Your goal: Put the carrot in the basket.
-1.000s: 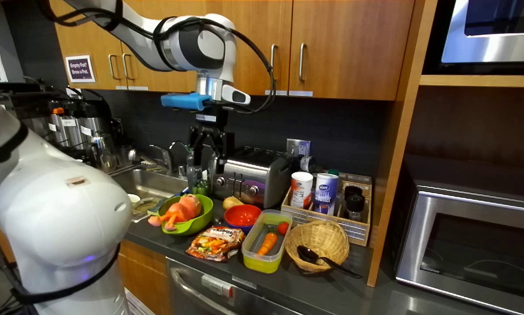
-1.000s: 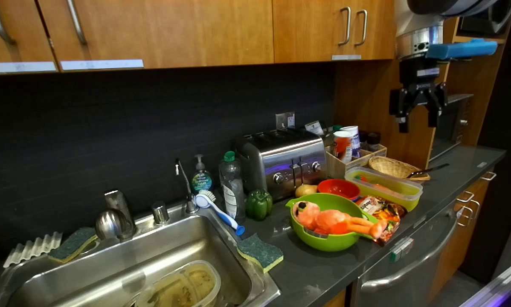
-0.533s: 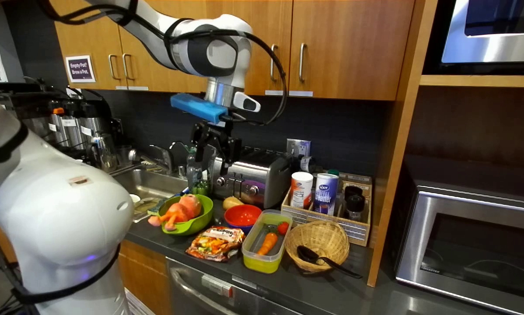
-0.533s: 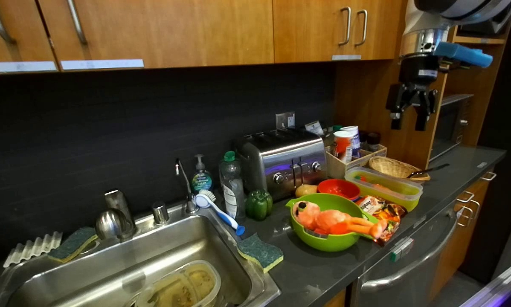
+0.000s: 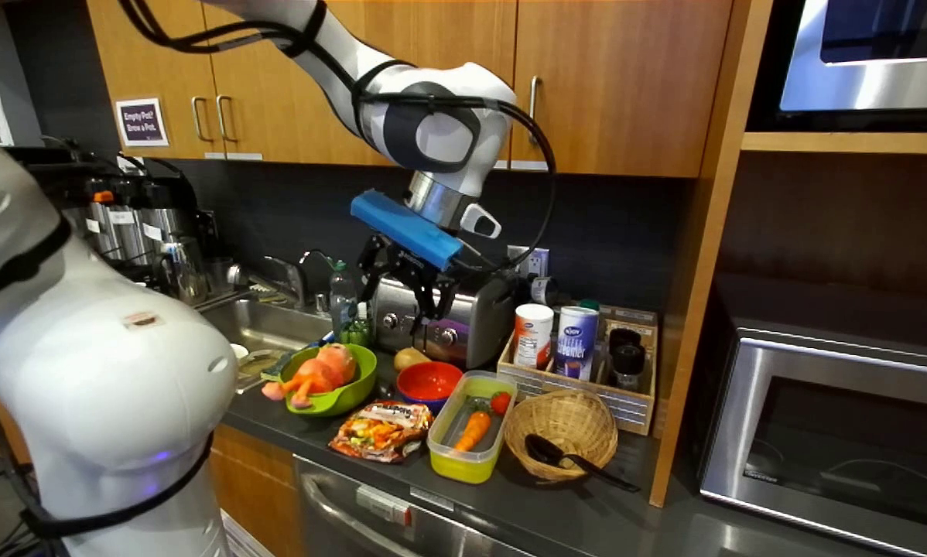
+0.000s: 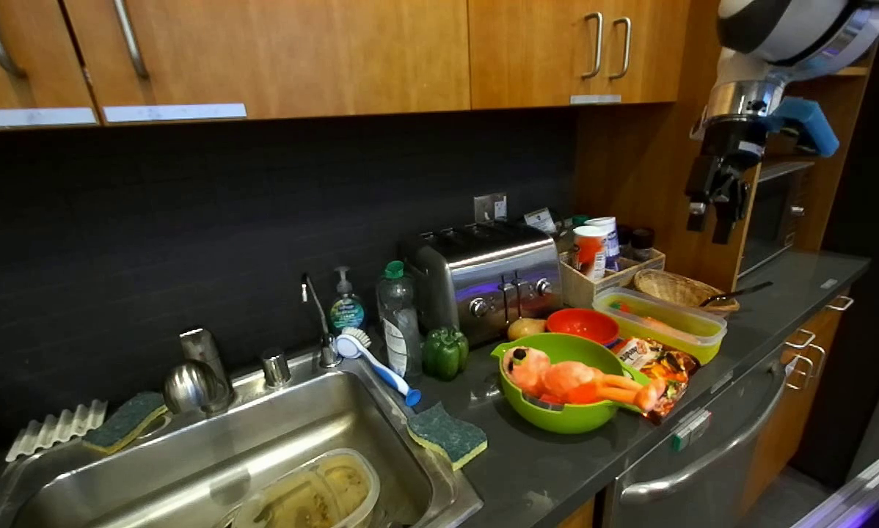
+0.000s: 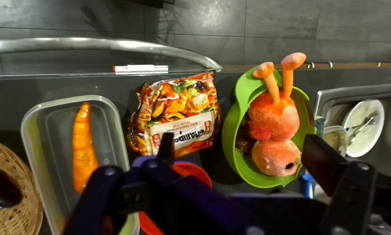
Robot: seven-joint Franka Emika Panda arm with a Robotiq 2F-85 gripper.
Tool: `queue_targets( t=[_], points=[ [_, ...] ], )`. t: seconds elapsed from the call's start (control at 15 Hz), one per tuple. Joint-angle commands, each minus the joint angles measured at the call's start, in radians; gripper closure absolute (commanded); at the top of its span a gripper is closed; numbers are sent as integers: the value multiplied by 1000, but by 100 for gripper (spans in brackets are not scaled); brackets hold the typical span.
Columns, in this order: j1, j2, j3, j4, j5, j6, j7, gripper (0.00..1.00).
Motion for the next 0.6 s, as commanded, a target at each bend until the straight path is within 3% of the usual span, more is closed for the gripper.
queue_targets(
  t=[0.0, 0.53],
  points=[
    [10, 119, -17, 86, 45, -49, -95, 0],
    [-38, 299, 7, 235, 39, -31, -96, 0]
  ],
)
